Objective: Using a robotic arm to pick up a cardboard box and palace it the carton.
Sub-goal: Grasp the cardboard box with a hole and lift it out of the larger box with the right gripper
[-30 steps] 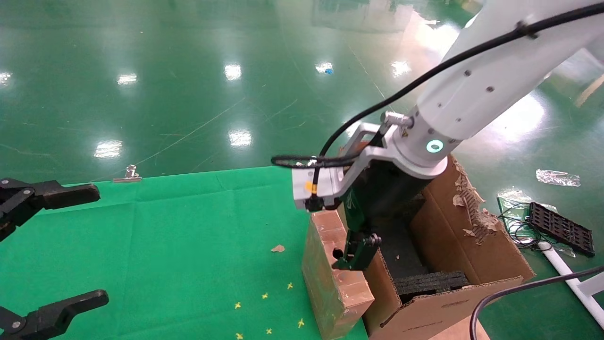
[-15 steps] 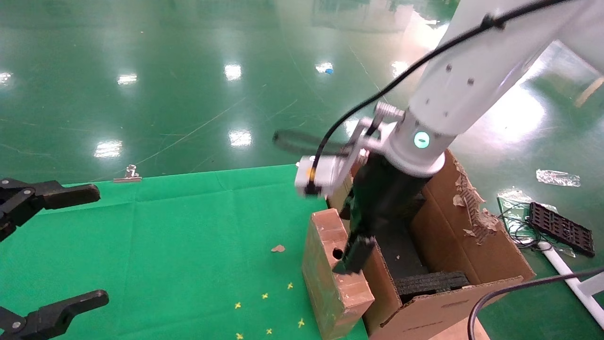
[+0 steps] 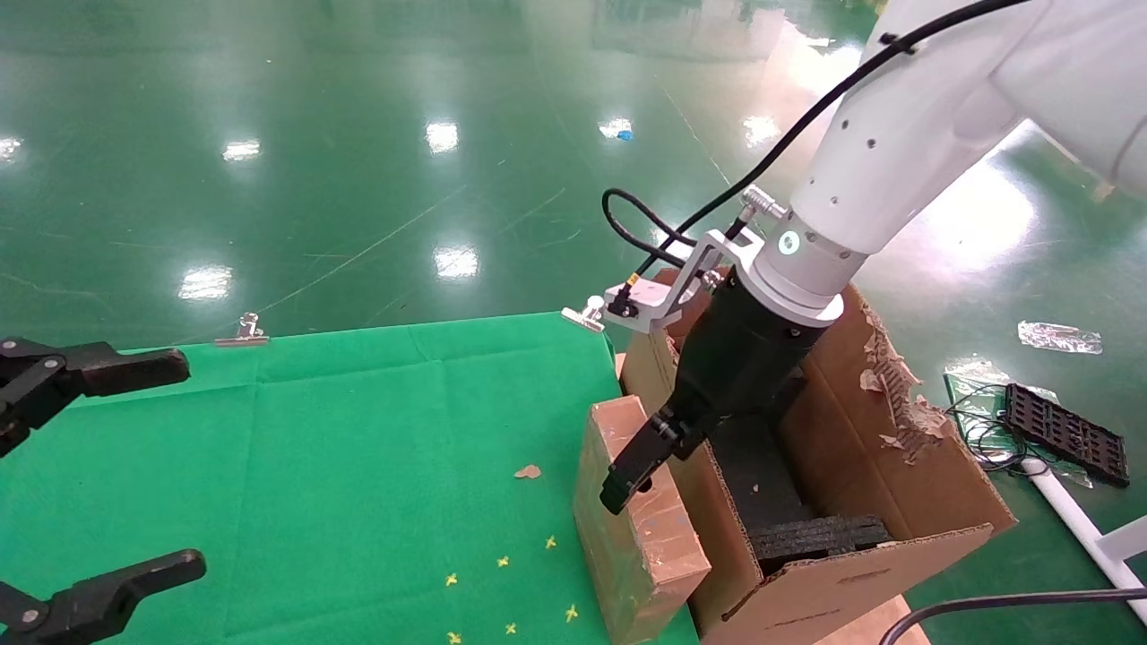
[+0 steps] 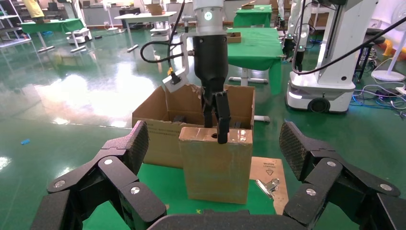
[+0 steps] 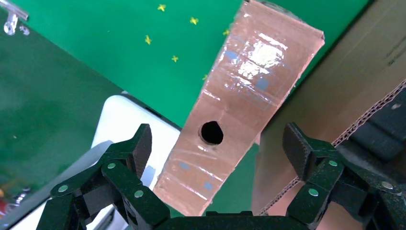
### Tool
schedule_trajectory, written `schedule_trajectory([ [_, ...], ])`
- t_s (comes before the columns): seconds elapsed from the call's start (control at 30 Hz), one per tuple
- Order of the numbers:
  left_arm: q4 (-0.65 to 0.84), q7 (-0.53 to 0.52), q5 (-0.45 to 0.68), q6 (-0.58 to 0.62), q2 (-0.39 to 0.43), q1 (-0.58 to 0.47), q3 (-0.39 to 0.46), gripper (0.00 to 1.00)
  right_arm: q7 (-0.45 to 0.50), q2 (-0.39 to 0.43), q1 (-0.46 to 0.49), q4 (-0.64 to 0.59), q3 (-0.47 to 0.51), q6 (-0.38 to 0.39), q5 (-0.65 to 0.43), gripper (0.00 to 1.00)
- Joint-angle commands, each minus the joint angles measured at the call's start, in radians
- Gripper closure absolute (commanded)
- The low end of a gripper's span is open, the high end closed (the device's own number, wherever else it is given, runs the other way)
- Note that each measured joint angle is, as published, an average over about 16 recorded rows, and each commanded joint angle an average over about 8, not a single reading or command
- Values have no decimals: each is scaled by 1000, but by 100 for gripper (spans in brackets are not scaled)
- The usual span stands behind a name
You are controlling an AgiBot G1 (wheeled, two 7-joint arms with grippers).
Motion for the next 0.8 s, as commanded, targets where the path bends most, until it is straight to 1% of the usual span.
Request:
schedule_trajectory([
  [0.03, 0, 0, 0, 0, 0, 0, 0, 0, 9, -13, -6, -28, -25, 1, 21, 17],
  [0.07, 0, 0, 0, 0, 0, 0, 0, 0, 11, -19, -8, -35, -34, 2, 26, 28],
  [0.2, 0, 0, 0, 0, 0, 0, 0, 0, 13, -41, -19, -54, -68, 6, 39, 78],
  [0.23, 0, 0, 0, 0, 0, 0, 1, 0, 14, -46, -21, -57, -76, 7, 41, 88],
  [0.3, 0, 0, 0, 0, 0, 0, 1, 1, 15, -54, -25, -62, -90, 9, 43, 98],
  [0.33, 0, 0, 0, 0, 0, 0, 1, 4, 15, -58, -26, -64, -96, 9, 45, 100],
  [0.37, 0, 0, -1, 0, 0, 0, 1, 8, 16, -61, -28, -65, -102, 10, 46, 100],
  [0.43, 0, 0, -1, 0, 0, 0, 1, 23, 16, -67, -29, -67, -113, 11, 50, 100],
  [0.47, 0, 0, -1, 0, 0, 0, 1, 31, 15, -69, -30, -68, -118, 12, 51, 100],
  [0.57, 0, 1, -1, -1, 0, 0, 1, 61, 15, -74, -32, -70, -132, 13, 57, 100],
  [0.6, 0, 1, -1, -1, -1, 0, 1, 69, 14, -75, -32, -70, -136, 14, 58, 100],
  [0.63, 0, 1, -1, -1, -1, 0, 1, 76, 14, -77, -32, -70, -141, 14, 59, 100],
  [0.73, 0, 1, -1, -1, -1, 0, 1, 90, 13, -80, -34, -71, -154, 16, 62, 100],
  [0.8, 0, 1, -1, -1, -1, 0, 2, 95, 12, -82, -35, -72, -162, 16, 64, 100],
])
